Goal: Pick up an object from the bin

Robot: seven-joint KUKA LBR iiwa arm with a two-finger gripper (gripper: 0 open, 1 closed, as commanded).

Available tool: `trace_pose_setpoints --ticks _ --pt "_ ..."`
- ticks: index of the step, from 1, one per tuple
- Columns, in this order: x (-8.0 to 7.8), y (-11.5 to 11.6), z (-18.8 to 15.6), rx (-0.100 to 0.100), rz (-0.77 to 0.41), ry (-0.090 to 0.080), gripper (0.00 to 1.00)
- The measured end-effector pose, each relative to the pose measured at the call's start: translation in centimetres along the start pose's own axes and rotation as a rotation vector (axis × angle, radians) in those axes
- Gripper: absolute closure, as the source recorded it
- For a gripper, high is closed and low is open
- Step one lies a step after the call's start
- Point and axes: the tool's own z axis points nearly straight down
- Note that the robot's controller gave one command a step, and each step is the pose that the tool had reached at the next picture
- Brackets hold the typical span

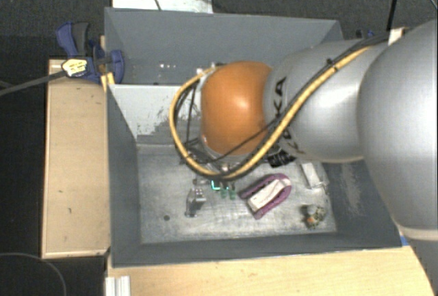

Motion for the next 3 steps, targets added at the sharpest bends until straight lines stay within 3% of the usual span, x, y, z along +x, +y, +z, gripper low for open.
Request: trace_pose_setpoints --ticks 1,2,3 --pt "-2.8 -5.8 2.6 0.003 -0.089 -0.004 0.00" --pt "-1.0 -14.1 5.5 0.003 -0.219 -0.002 0.00" --pt "-2.9 -19.5 7.7 0.002 -0.444 -0.008 0.00"
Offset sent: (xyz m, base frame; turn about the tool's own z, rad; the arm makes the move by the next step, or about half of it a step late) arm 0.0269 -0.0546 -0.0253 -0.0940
